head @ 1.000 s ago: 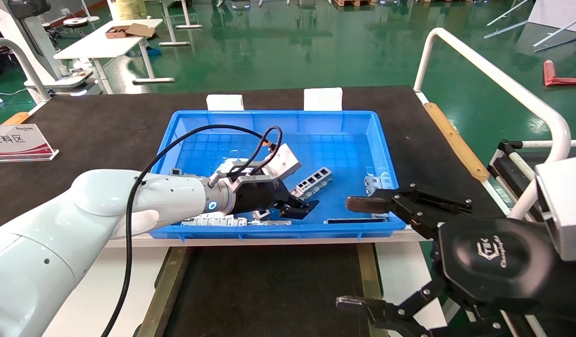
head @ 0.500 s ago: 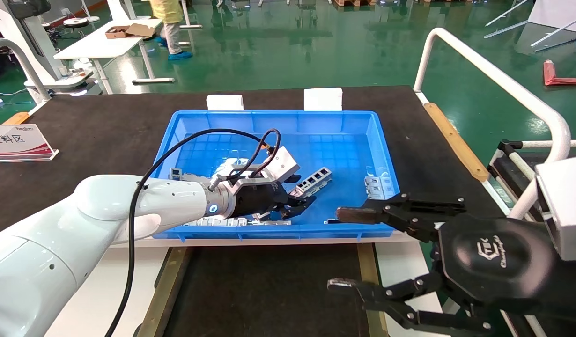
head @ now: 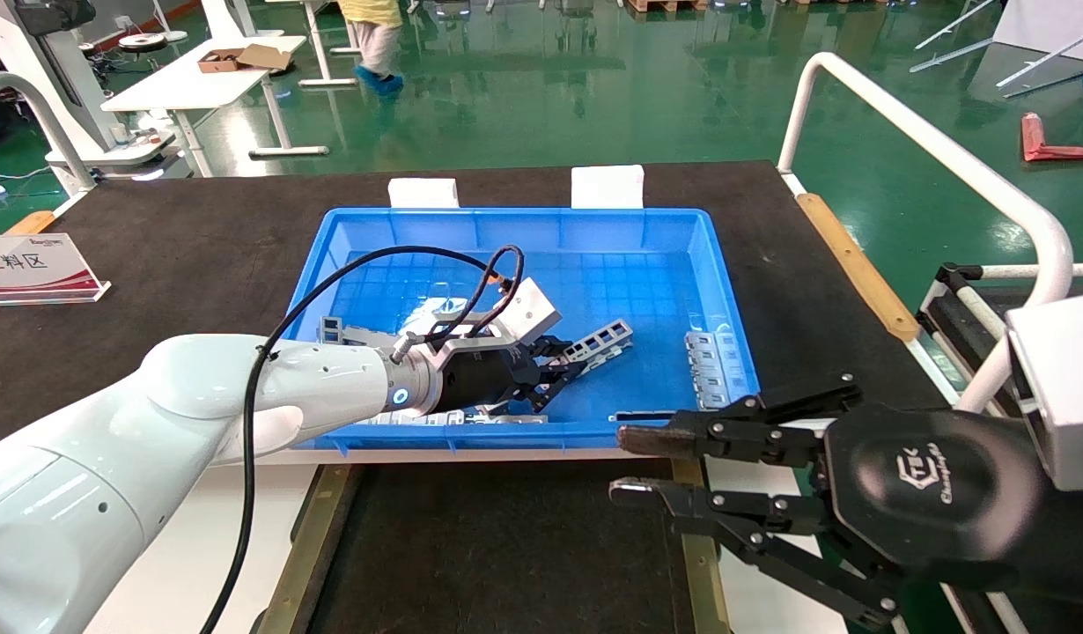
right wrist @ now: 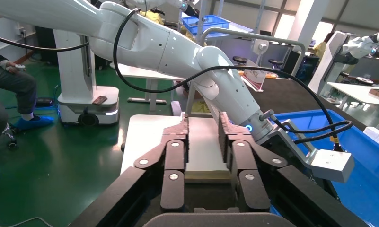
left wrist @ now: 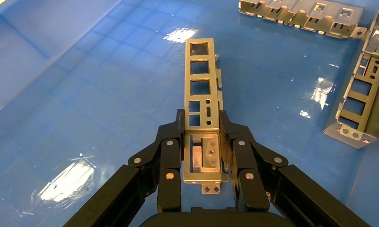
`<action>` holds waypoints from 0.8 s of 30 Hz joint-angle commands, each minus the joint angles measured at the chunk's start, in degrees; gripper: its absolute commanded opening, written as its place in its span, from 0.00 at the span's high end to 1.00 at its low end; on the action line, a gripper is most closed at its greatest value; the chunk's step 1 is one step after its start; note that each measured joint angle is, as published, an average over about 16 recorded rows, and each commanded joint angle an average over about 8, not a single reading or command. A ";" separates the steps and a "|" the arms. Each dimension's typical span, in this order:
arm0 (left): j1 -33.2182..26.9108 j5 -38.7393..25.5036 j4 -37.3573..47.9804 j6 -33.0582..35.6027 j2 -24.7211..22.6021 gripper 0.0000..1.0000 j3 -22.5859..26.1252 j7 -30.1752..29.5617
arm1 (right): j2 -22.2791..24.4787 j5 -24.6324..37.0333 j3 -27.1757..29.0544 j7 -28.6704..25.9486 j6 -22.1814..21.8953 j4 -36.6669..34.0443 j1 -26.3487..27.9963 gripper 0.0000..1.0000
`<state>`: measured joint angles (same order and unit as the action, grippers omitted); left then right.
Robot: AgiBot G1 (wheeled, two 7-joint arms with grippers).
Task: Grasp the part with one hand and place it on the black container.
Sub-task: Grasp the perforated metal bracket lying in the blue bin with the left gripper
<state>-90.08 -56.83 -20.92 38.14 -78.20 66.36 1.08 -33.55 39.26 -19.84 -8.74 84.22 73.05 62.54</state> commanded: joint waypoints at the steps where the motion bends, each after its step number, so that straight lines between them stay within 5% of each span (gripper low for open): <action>1: 0.01 0.51 -0.02 -0.10 0.00 1.00 0.43 0.16 | 0.00 0.00 0.00 0.00 0.00 0.00 0.00 1.00; 12: -1.85 3.76 -0.13 -1.59 0.73 1.00 0.48 3.45 | 0.01 -0.01 -0.01 0.01 -0.01 0.00 0.00 1.00; 24: -5.02 9.58 2.70 14.04 4.54 1.00 -2.90 8.91 | 0.01 -0.02 -0.03 0.01 -0.01 0.00 0.01 1.00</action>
<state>-94.84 -47.08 -18.52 53.06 -73.51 63.43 9.99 -33.54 39.24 -19.87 -8.72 84.20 73.05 62.54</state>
